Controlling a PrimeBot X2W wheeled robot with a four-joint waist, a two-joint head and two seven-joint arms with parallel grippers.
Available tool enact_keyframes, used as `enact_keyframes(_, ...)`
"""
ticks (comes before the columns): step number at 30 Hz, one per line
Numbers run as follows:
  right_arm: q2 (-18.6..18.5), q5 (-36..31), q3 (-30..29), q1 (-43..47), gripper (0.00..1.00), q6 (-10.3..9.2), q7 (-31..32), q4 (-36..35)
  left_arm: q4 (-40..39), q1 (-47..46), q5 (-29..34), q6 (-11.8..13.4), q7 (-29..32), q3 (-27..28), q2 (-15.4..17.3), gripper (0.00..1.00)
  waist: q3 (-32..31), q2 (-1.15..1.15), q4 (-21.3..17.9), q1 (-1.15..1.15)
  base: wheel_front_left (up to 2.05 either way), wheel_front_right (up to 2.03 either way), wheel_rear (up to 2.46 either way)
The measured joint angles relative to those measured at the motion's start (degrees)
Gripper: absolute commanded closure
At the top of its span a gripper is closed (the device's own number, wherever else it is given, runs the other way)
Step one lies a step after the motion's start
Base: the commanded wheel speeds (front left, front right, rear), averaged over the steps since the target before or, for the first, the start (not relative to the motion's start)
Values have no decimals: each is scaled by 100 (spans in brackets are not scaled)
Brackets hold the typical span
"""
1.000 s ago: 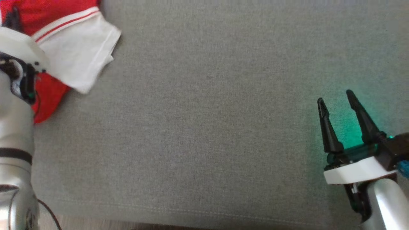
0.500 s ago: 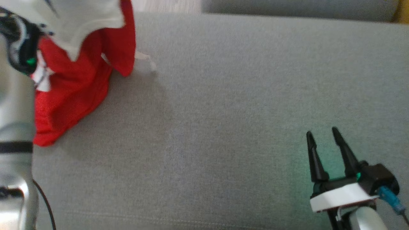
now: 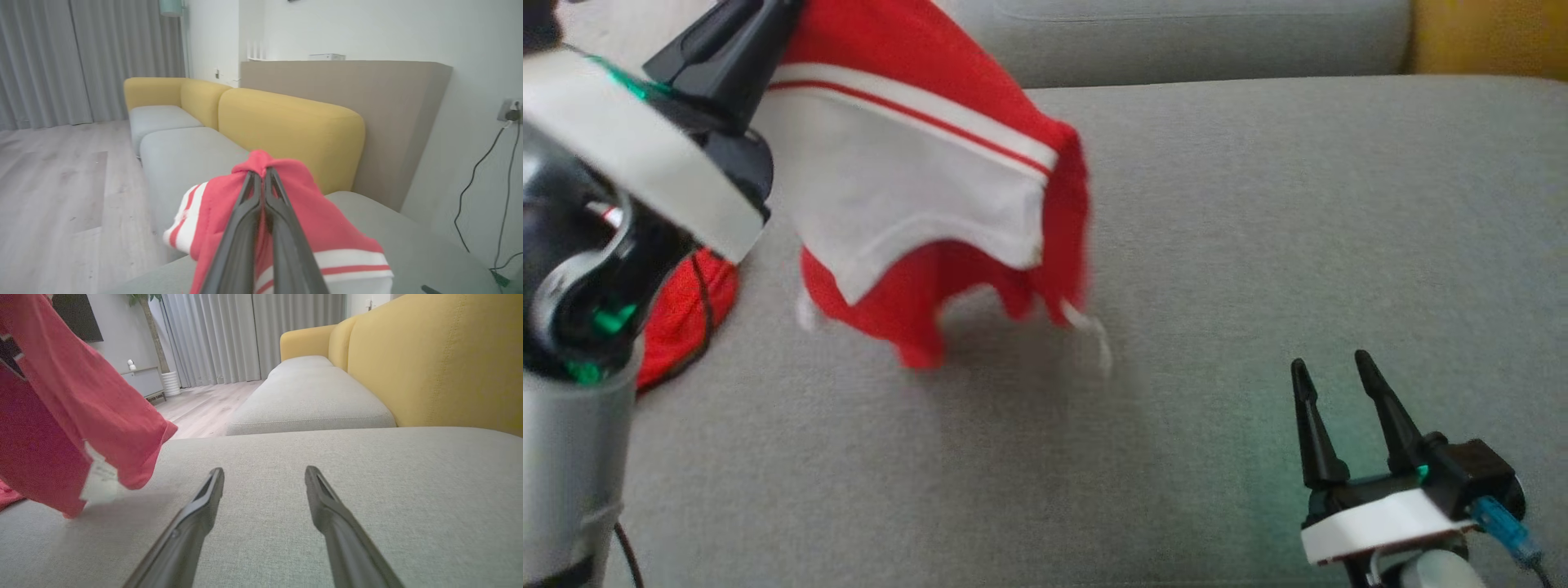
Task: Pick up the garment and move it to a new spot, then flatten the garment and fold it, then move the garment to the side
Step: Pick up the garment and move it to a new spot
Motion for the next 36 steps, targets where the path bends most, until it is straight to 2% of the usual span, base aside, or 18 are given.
enact_keyframes(5, 24, 22, 134, -14, 0, 0, -1, 3, -583, 71, -357, 165, 441, 1, 34, 100, 37, 0, -346, 0, 0, 0, 0)
enact_keyframes(10, 53, 79, 298, -142, 0, 0, -1, 10, -255, 25, -404, 157, 649, -278, -5, 100, 145, 0, -767, 0, 0, 0, 0)
enact_keyframes(16, 107, 223, 461, -532, 0, 0, -2, 19, 1245, -115, -127, 49, 403, -979, -530, 100, 370, 0, -1357, 0, 0, 0, 0)
enact_keyframes(19, 116, 311, 570, -644, 0, 0, -2, 71, 2253, -304, 147, -109, -119, -1238, -798, 100, 505, 0, -1681, 0, 0, 0, 0)
enact_keyframes(24, 129, 575, 766, -759, 0, 0, -2, 97, 3775, -812, 743, -250, -1256, -1645, -957, 100, 724, 0, -2218, 0, 0, 0, 0)
enact_keyframes(25, 129, 617, 769, -773, 0, 0, -2, 97, 4046, -900, 842, -276, -1499, -1707, -998, 91, 767, 0, -2316, 1, 0, 0, 0)
enact_keyframes(26, 129, 651, 779, -776, 0, 0, -2, 98, 4307, -967, 916, -275, -1714, -1745, -1038, 61, 807, 0, -2406, 1, 0, 0, 0)
enact_keyframes(27, 129, 664, 782, -776, 0, 0, -2, 105, 4544, -1020, 982, -277, -1920, -1806, -1074, 19, 840, 0, -2485, 1, 0, 0, 0)
enact_keyframes(28, 130, 664, 786, -776, 0, 0, -2, 113, 4768, -1045, 1015, -292, -2090, -1846, -1112, 0, 868, 0, -2557, 1, 0, 0, 0)
enact_keyframes(32, 131, 662, 708, -758, 0, 0, -2, 144, 5388, -1049, 1080, -293, -2718, -1907, -1287, 0, 878, 0, -2658, 1, 0, 0, 0)
enact_keyframes(36, 132, 644, 642, -717, 0, 0, -1, 177, 5524, -1037, 1143, -223, -3316, -1846, -1308, 0, 759, 0, -2585, 1, 0, 0, 0)
